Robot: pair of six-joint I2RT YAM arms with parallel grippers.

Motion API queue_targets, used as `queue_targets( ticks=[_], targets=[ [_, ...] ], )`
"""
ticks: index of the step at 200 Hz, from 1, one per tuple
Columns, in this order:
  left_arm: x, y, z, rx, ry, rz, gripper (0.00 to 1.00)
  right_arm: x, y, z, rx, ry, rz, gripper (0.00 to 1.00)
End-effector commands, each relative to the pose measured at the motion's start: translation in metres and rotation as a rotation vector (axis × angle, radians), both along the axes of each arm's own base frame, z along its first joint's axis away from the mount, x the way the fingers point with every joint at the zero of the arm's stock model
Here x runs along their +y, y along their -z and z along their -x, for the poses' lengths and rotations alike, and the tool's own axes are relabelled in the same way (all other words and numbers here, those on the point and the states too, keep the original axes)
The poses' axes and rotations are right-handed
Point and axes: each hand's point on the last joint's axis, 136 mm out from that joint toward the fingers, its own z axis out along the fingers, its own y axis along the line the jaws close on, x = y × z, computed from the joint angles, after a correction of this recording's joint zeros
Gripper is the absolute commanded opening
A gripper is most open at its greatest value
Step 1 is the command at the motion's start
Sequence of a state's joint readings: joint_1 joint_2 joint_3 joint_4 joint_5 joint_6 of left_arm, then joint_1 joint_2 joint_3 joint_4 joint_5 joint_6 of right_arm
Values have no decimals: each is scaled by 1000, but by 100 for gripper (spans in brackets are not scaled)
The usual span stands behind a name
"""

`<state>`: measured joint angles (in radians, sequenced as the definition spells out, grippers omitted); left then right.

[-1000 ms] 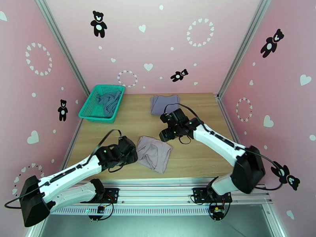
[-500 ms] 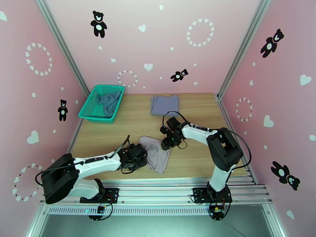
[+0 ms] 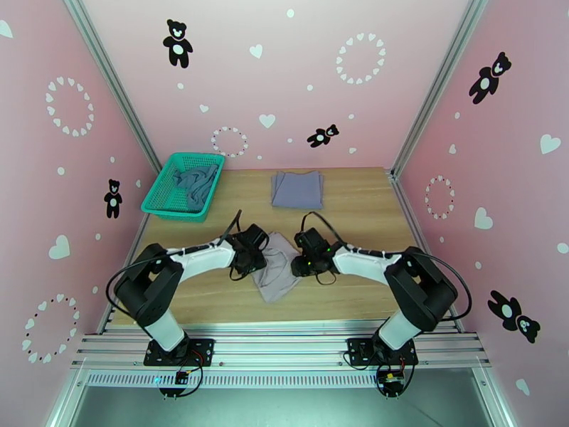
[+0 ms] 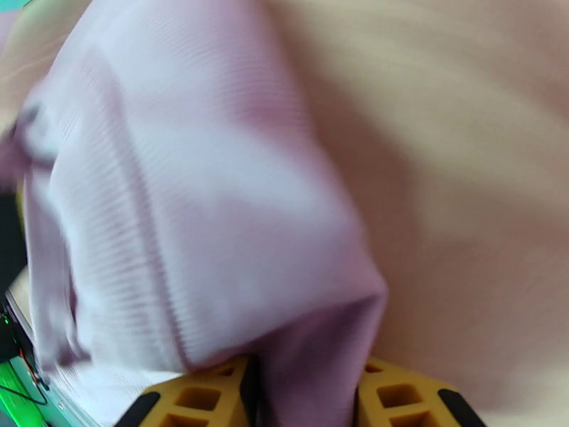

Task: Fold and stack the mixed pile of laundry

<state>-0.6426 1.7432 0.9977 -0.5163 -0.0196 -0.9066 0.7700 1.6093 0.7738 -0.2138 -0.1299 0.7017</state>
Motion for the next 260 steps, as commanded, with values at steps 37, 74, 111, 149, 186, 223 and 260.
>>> queue_targets(
  ticks=[37, 74, 111, 149, 186, 223, 260],
  targets=[
    [26, 7, -75, -53, 175, -159, 39, 3, 6, 75, 101, 152, 97, 49],
    [44, -17, -98, -107, 201, -235, 38, -20, -27, 57, -21, 144, 187, 70],
    [61, -72, -113, -197, 205, -304, 49, -6, -79, 35, -116, -52, 171, 89],
    [69, -118, -118, -248, 214, -350, 60, 10, -120, -3, -170, -203, 85, 89],
    [94, -157, -91, -281, 159, -393, 59, 29, -135, -54, -214, -362, 32, 83],
    [72, -152, -29, -246, 230, -179, 52, 46, -108, -102, -204, -483, 91, 75],
    [24, -107, 2, -171, 327, -51, 24, 64, -75, -122, -124, -488, 85, 48]
  ],
)
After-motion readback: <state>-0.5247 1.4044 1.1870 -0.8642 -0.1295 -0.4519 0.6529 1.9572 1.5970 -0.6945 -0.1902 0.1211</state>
